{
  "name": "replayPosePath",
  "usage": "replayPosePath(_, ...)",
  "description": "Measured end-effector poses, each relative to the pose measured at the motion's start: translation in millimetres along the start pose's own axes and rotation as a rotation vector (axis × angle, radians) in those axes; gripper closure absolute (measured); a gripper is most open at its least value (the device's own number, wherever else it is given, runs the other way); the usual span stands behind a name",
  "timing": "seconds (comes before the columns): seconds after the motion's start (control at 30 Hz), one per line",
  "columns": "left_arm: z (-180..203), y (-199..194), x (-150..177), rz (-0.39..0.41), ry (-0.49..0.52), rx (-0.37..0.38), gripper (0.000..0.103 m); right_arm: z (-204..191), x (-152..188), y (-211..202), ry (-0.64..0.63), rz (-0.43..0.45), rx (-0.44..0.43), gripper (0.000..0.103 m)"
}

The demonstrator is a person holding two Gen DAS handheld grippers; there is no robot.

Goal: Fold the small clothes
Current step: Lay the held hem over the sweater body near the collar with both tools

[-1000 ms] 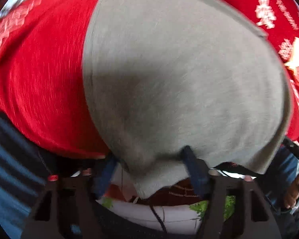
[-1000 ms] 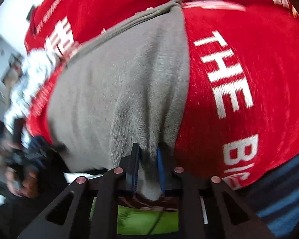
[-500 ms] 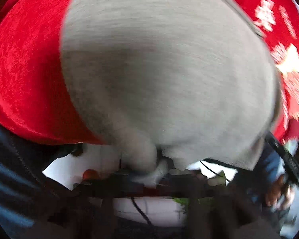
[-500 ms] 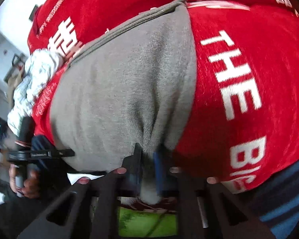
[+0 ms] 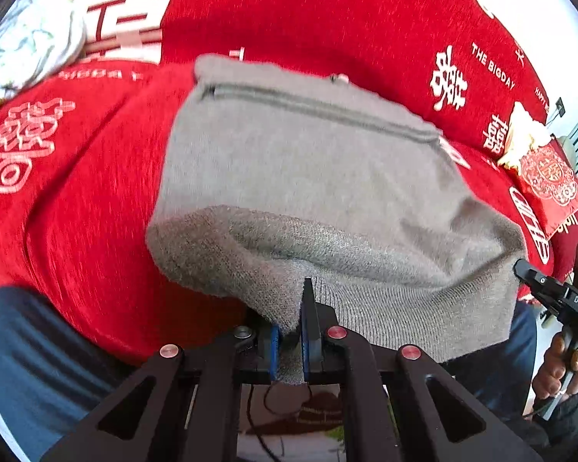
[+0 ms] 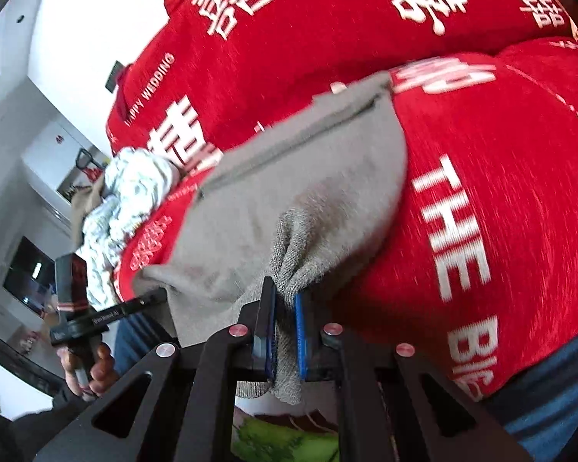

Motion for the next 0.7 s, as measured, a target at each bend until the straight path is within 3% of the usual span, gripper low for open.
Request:
replayPosePath(0.47,-6,-35,-41,0.123,-0.075,0.080,0.094,-20,-55,-19,-0.002,0.143,-0.088,0.094)
replayPosePath(0.7,0,-41,-73,0.163,-0.084,0.086,0.094,-22,-87,-17,0.011,0.197,-0.113,0.094)
Point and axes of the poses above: each gripper's, at about its wrist camera, not at the fingertips, and y roughly the way its jaws point, z to its right, x to its underside, the point moved 5 cm from there along y, roughly the way its jaws point, and after that the axes turned 14 degrees about -x, right-handed, at the moved point
